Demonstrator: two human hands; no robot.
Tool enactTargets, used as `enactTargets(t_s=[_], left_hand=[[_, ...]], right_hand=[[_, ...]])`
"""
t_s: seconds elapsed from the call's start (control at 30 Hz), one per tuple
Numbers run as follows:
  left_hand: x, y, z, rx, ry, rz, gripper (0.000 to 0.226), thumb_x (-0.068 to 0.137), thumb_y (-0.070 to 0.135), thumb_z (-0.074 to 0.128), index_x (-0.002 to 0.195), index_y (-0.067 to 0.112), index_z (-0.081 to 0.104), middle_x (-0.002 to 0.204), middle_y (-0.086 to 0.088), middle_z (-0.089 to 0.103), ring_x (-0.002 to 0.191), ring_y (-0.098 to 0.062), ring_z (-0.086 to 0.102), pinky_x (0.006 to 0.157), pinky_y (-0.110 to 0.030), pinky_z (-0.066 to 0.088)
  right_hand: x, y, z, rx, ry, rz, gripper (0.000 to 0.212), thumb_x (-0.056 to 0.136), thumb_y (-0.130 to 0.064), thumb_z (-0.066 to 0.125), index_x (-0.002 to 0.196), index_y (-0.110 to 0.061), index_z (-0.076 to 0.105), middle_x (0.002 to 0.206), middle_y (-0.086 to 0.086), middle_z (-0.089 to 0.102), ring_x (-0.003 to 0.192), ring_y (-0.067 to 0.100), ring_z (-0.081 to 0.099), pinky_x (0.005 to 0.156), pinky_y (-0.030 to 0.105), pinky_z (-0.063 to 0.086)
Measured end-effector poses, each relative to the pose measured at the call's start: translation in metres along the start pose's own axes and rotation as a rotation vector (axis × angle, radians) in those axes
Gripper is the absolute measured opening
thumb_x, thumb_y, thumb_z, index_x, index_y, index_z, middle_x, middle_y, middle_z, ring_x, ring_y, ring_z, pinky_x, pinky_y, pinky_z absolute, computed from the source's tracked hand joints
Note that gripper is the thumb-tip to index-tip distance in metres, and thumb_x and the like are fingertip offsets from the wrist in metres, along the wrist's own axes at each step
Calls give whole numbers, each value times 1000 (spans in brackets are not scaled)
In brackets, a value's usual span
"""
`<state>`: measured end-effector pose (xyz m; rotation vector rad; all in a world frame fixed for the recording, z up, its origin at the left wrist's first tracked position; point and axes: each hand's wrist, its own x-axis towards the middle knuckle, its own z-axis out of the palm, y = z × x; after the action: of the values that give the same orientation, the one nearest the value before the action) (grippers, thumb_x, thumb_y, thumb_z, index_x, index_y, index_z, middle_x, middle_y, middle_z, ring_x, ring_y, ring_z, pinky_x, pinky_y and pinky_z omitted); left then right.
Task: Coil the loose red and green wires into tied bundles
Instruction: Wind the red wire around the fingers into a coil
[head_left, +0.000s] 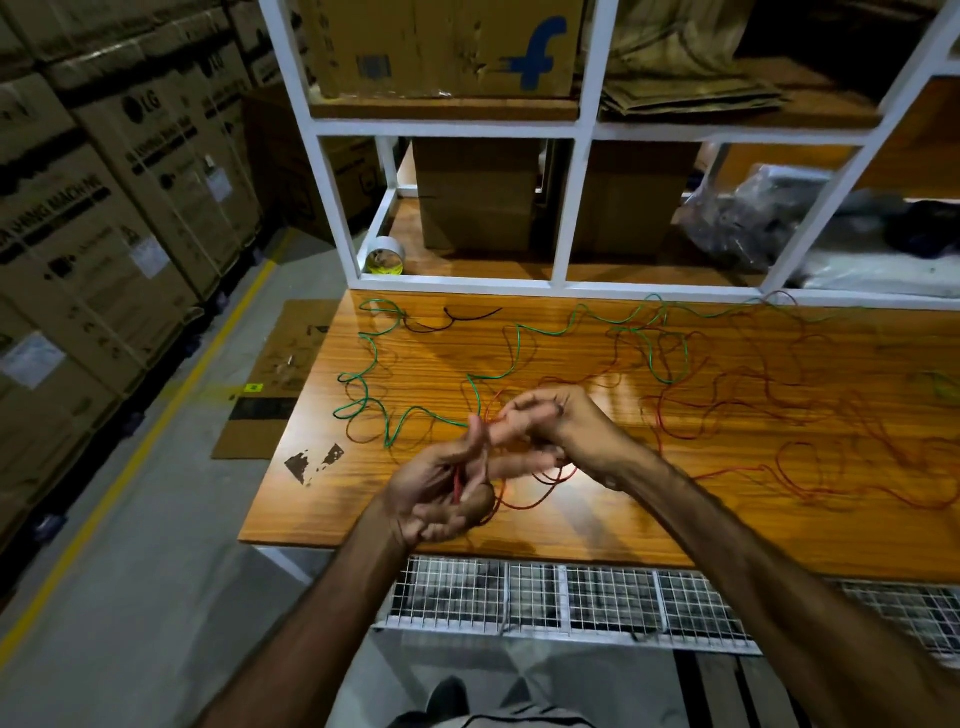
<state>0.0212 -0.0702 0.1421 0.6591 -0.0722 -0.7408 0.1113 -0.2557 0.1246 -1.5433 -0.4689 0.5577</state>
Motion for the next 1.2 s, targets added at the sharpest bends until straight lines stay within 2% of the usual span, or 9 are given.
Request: enactTargets(t_s=[0.07,0.17,0.37,0.5,0.63,0.77,0.83,0.93,1.2], left_hand=[[9,4,-16,-195,-184,135,68,105,47,32,164,25,5,162,-16,36,95,-40,74,42,-23,55],[15,23,-17,-473,-114,90,61,106,46,23,164,29,11,171,-9,10,138,-55,42,95,-46,59],[32,53,5,-382,365,556,51,110,38,32,160,37,24,167,-15,25,147,-54,28,120,-65,24],[48,62,-6,303,732,825,59,105,50,31,156,56,4,170,9,14,154,-27,24,117,-53,29],[60,49,-37,1264,753,662,67,102,66,21,154,52,-19,171,7,4,157,-17,12,126,-58,11],[56,37,-49,1556,479,244,78,104,61,23,154,35,-29,126,-13,61,123,-26,55,118,-46,30],[51,31,-46,1380,404,-30,75,107,51,29,157,34,-24,146,-24,51,132,-38,54,114,-39,39],[45,24,-32,866,238,-361,72,102,62,26,161,31,0,123,-35,65,94,-45,74,85,-48,60],[31,25,-18,298,-270,-310,91,97,70,6,161,8,19,94,-28,75,37,-20,61,30,-24,42]], right_hand=[[0,3,0,-27,7,-9,21,99,-6,61,96,-18,79,76,13,63,50,10,38,42,18,25],[0,2,2,-72,35,8,26,107,-18,56,87,-20,73,64,0,59,45,5,34,42,18,23],[3,10,7,-317,-67,34,31,112,-21,44,98,-11,69,54,-2,53,46,6,40,47,21,30],[4,10,5,-446,-115,46,31,111,-24,47,97,-10,71,49,-12,48,46,3,39,48,24,29],[3,-5,-1,-640,-148,9,32,110,-26,51,95,-9,75,55,-14,48,49,0,43,52,22,31],[-1,-31,-15,-804,-144,2,29,106,-29,59,87,-15,75,54,-22,58,55,-7,53,53,13,34],[-4,-44,-24,-838,-163,-6,24,103,-29,63,83,-23,73,55,-32,58,57,-9,55,52,12,34],[-5,-58,-30,-850,-199,-56,20,100,-27,69,83,-23,76,55,-31,57,56,-7,54,53,11,36],[-1,-48,-31,-609,-109,-139,12,99,-22,69,93,-16,78,70,-23,69,63,-4,61,59,14,43]])
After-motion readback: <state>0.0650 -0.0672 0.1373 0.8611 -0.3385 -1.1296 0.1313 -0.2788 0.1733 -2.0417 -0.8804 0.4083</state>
